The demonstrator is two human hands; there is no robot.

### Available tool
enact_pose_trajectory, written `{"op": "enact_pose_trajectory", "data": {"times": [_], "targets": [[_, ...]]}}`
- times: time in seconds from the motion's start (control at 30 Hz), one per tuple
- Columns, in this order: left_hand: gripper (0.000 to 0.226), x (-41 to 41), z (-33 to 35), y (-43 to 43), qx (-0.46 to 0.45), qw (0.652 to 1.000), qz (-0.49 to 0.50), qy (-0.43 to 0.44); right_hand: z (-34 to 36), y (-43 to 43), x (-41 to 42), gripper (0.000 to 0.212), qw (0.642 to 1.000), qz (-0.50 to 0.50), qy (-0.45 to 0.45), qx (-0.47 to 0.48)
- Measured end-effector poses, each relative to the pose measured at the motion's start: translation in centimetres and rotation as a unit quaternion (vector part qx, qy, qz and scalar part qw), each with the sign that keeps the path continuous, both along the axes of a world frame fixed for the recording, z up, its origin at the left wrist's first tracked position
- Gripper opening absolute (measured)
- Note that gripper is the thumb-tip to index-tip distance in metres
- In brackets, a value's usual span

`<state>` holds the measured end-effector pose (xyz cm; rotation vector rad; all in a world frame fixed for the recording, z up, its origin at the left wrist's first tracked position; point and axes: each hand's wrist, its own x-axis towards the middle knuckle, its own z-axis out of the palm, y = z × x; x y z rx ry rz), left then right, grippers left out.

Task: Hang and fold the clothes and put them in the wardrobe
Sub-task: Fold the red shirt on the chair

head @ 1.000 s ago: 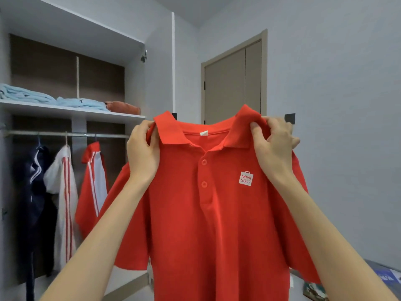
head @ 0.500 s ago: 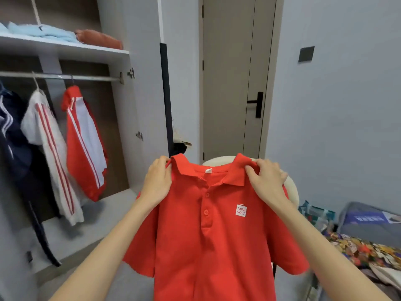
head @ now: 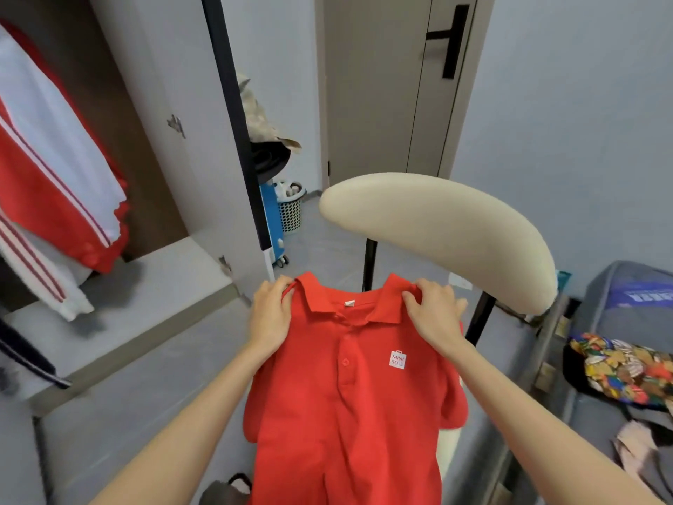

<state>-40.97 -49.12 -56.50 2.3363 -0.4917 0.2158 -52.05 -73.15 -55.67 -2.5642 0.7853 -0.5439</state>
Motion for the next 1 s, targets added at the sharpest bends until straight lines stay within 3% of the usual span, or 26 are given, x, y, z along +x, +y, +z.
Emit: {"op": "enact_pose_trajectory", "data": {"times": [0.1, 0.2, 0.37, 0.47, 0.6, 0.7, 0.77, 0.83, 0.87, 1.0], "targets": [[0.027, 1.9, -1.9, -1.9, 0.006, 0.999, 0.028, 0.020, -1.8, -1.2, 2.6, 0.022, 1.000, 0.002, 0.025, 0.006], [0.052, 2.2, -4.0, -3.0, 0.042, 0.995, 0.046, 0.078, -4.2, -1.7, 3.8, 0.029, 0.996, 0.046, 0.041, 0.071], [0.057, -0.9, -7.3, -4.4, 0.088, 0.993, -0.038, 0.073, -8.1, -1.7, 1.5, 0.033, 0.986, 0.096, 0.065, 0.121], [0.054, -3.9, -9.1, -6.1, 0.144, 0.978, -0.112, 0.104, -10.0, -2.2, -1.4, 0.033, 0.988, 0.053, 0.063, 0.127], [0.056, -7.6, -11.7, -8.0, 0.222, 0.937, -0.178, 0.201, -12.7, -3.3, -6.0, 0.040, 0.977, -0.088, 0.114, 0.158], [0.057, -10.0, -13.1, -8.7, 0.255, 0.915, -0.195, 0.242, -14.2, -4.0, -9.0, 0.048, 0.922, -0.221, 0.141, 0.284], [0.057, -11.1, -13.6, -9.2, 0.279, 0.909, -0.198, 0.238, -15.1, -4.3, -10.2, 0.054, 0.846, -0.278, 0.122, 0.438], [0.058, -11.6, -13.7, -9.4, 0.287, 0.908, -0.195, 0.236, -15.4, -4.3, -11.1, 0.049, 0.751, -0.265, 0.071, 0.601], [0.058, -11.8, -13.7, -9.5, 0.286, 0.908, -0.193, 0.238, -15.5, -4.3, -11.5, 0.044, 0.721, -0.254, 0.055, 0.642], [0.057, -12.2, -13.6, -9.6, 0.289, 0.906, -0.190, 0.246, -15.7, -4.9, -11.9, 0.034, 0.709, -0.234, 0.030, 0.665]]}}
